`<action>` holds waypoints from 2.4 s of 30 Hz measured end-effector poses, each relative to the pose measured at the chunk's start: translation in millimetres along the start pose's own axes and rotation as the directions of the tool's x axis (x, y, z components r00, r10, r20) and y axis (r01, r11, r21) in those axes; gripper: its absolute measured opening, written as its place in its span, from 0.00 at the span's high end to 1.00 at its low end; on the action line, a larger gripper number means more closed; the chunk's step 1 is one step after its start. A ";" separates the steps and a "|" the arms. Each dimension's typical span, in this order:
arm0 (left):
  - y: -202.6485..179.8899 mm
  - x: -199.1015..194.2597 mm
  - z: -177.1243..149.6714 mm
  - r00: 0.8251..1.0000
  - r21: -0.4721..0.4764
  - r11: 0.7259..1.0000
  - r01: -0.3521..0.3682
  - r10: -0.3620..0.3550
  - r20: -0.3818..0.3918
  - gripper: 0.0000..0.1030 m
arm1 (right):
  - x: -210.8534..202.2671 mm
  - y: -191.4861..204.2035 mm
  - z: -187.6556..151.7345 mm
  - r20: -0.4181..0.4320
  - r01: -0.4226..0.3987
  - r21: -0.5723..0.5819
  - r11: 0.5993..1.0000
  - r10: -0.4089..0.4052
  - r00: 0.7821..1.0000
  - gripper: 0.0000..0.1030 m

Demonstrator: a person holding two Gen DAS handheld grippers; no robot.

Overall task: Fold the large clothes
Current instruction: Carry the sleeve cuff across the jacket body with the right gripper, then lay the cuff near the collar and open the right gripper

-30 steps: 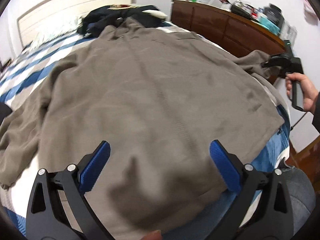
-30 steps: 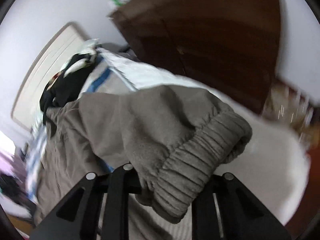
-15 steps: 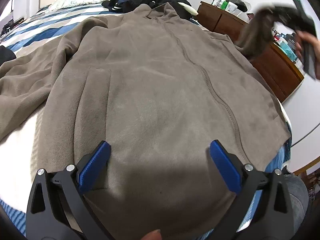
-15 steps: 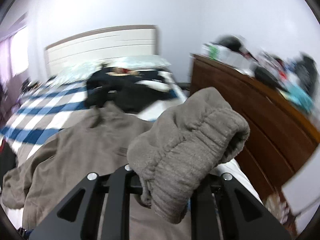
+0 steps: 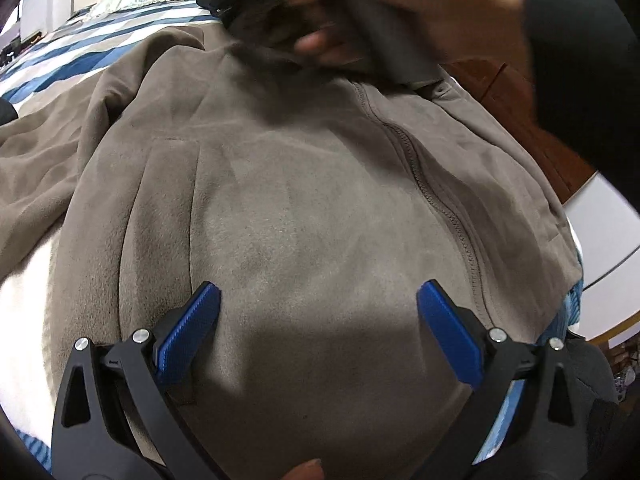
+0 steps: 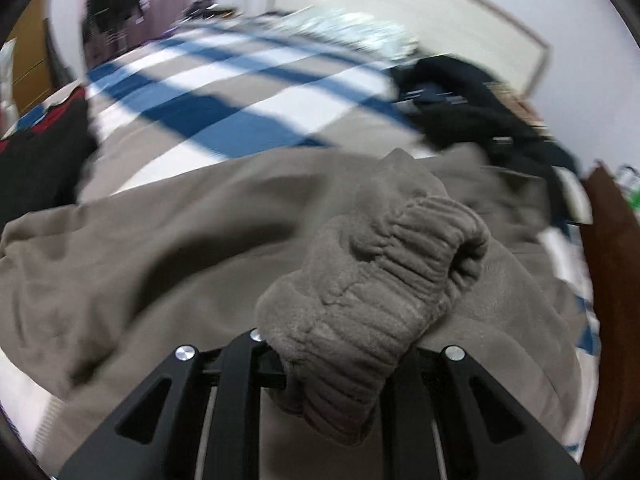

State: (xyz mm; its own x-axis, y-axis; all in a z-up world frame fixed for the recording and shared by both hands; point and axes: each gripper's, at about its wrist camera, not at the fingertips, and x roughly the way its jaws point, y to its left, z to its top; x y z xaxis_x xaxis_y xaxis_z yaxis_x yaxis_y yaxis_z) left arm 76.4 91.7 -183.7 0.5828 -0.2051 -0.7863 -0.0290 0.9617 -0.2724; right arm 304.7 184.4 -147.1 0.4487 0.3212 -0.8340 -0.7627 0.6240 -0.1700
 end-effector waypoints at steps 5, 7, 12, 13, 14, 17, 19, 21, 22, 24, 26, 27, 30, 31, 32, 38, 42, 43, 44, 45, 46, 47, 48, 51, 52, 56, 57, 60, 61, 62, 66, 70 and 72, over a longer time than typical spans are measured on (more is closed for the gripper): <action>-5.5 0.4 -5.4 1.000 0.029 0.999 -0.021 0.021 0.002 0.05 | 42.1 4.7 -6.9 -0.084 -0.007 0.037 0.999 0.010 0.996 0.83; -7.1 0.3 -7.7 1.000 0.025 0.999 -0.024 0.023 0.004 0.05 | 40.9 -0.6 -11.5 -0.071 -0.023 0.049 0.999 0.027 0.997 0.83; -9.4 5.1 -4.4 0.999 0.041 0.998 -0.045 0.045 0.004 0.05 | 34.2 -7.2 -12.2 -0.085 -0.059 0.066 0.996 0.065 0.994 0.77; -10.9 5.8 -3.2 0.999 0.040 0.998 -0.047 0.047 0.007 0.05 | 31.0 -6.4 -12.9 -0.080 -0.072 0.070 0.995 0.078 0.994 0.74; -11.6 6.3 -2.1 0.999 0.034 0.998 -0.045 0.045 0.008 0.05 | 25.9 -8.7 -14.4 -0.075 -0.093 0.078 0.993 0.099 0.992 0.71; -8.4 5.2 -0.4 1.000 0.011 1.000 -0.024 0.024 0.014 0.05 | 7.4 -22.7 -19.9 -0.065 -0.154 0.117 0.981 0.163 0.985 0.56; -7.2 4.1 0.5 1.000 0.003 1.000 -0.019 0.019 0.018 0.05 | -16.3 -31.4 -30.8 -0.028 -0.218 0.128 0.967 0.224 0.974 0.37; -4.8 3.5 0.5 1.000 -0.001 1.000 -0.016 0.016 0.018 0.05 | -46.5 -39.2 -46.0 0.031 -0.285 0.112 0.952 0.283 0.959 0.09; -3.8 3.9 0.6 1.000 0.001 1.000 -0.016 0.016 0.020 0.05 | -58.7 -41.9 -51.8 0.056 -0.307 0.099 0.947 0.302 0.952 0.06; -5.1 4.8 2.0 1.000 0.002 1.000 -0.019 0.019 0.022 0.05 | -87.4 -48.9 -63.9 0.093 -0.361 0.069 0.930 0.354 0.931 0.06; -5.1 4.7 3.0 0.999 0.003 1.000 -0.022 0.022 0.026 0.05 | -106.8 -56.6 -71.2 0.119 -0.382 0.058 0.922 0.374 0.920 0.06; -6.0 4.6 2.7 0.999 0.002 1.000 -0.022 0.022 0.029 0.05 | -115.8 -62.6 -74.3 0.129 -0.357 0.044 0.933 0.349 0.928 0.06; -5.9 5.3 4.6 0.999 -0.006 1.000 -0.019 0.020 0.031 0.05 | -114.2 -75.3 -75.1 0.121 -0.225 0.007 0.974 0.223 0.967 0.06; -6.9 6.0 4.6 0.999 -0.004 1.000 -0.021 0.021 0.033 0.05 | -106.5 -81.9 -74.1 0.110 -0.170 -0.005 0.985 0.169 0.979 0.06; -7.2 6.2 4.0 0.999 -0.002 1.000 -0.024 0.024 0.034 0.05 | -97.8 -88.3 -73.1 0.102 -0.126 -0.013 0.992 0.126 0.987 0.06; -8.6 8.8 4.2 0.999 0.014 0.999 -0.036 0.035 0.037 0.05 | -23.5 -127.1 -70.2 -0.031 0.033 -0.025 0.999 -0.034 0.999 0.21; -10.2 11.1 3.5 0.999 0.019 0.999 -0.041 0.041 0.036 0.05 | 6.5 -125.2 -71.5 -0.101 0.049 -0.037 0.998 -0.052 0.994 0.70; -11.5 11.8 3.1 0.998 0.027 0.999 -0.046 0.045 0.035 0.05 | 5.8 -123.6 -73.8 -0.095 0.048 -0.039 0.998 -0.051 0.994 0.77; -12.5 11.6 2.3 0.998 0.030 0.998 -0.049 0.047 0.036 0.05 | 0.5 -121.5 -76.1 -0.072 0.053 -0.038 0.998 -0.056 0.996 0.83; -12.1 11.5 2.3 0.998 0.030 0.998 -0.048 0.047 0.036 0.05 | -8.8 -119.5 -79.6 -0.041 0.059 -0.034 0.998 -0.061 0.997 0.85; -11.1 11.4 2.7 0.998 0.027 0.999 -0.047 0.046 0.036 0.05 | -19.4 -116.2 -83.0 -0.013 0.069 -0.040 0.997 -0.069 0.998 0.86; -10.5 11.0 2.7 0.998 0.024 0.999 -0.043 0.042 0.037 0.05 | -29.7 -111.9 -89.7 0.012 0.081 -0.054 0.995 -0.081 0.997 0.87; -10.3 10.1 2.6 0.999 0.021 0.999 -0.040 0.039 0.037 0.05 | -37.9 -107.4 -99.0 0.020 0.091 -0.065 0.994 -0.090 0.996 0.87; -8.0 8.6 3.4 0.999 0.013 0.999 -0.033 0.032 0.036 0.05 | -37.9 -97.0 -125.3 -0.030 0.083 -0.083 0.993 -0.086 0.996 0.87; -7.7 8.2 3.4 0.999 0.011 0.999 -0.031 0.031 0.036 0.05 | -31.2 -91.6 -139.1 -0.063 0.086 -0.102 0.991 -0.092 0.994 0.86; -7.2 7.8 3.5 0.999 0.012 0.999 -0.032 0.032 0.035 0.05 | -35.2 -89.4 -152.2 -0.037 0.100 -0.077 0.992 -0.103 0.994 0.73; -7.2 7.8 3.5 0.999 0.013 0.999 -0.033 0.032 0.035 0.05 | -40.1 -92.0 -149.6 -0.044 0.075 -0.049 0.996 -0.077 0.996 0.65; -8.2 8.4 3.3 0.999 0.017 0.999 -0.033 0.032 0.034 0.05 | -68.2 -89.9 -138.6 0.006 -0.013 -0.009 1.000 0.013 1.000 0.24; -8.8 8.5 3.1 0.999 0.016 0.999 -0.032 0.031 0.035 0.05 | -77.0 -84.5 -134.9 0.029 -0.024 -0.027 0.999 0.024 0.999 0.23; -8.8 8.7 3.1 0.999 0.015 0.999 -0.030 0.030 0.034 0.05 | -86.6 -77.1 -128.7 0.055 -0.034 -0.053 0.998 0.036 0.998 0.22; -7.1 8.3 3.5 0.999 0.010 1.000 -0.024 0.023 0.034 0.05 | -107.2 -48.3 -92.6 0.110 -0.195 -0.059 0.979 0.201 0.973 0.16; -4.6 8.4 3.4 0.999 0.007 1.000 -0.019 0.019 0.033 0.05 | -78.9 -17.7 -49.6 0.016 -0.293 0.008 0.956 0.293 0.956 0.16; -5.0 7.8 3.1 0.999 0.010 1.000 -0.019 0.019 0.032 0.05 | -58.7 -3.4 -39.4 -0.031 -0.266 0.011 0.964 0.267 0.963 0.16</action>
State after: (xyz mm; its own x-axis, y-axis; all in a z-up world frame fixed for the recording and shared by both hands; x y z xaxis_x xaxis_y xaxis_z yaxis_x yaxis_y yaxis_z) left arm 83.7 85.8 -186.8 0.6079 -0.1811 -0.7731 -0.0323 0.9672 -0.2520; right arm 262.6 135.3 -118.2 0.2146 0.4541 -0.8647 -0.8494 0.5239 0.0643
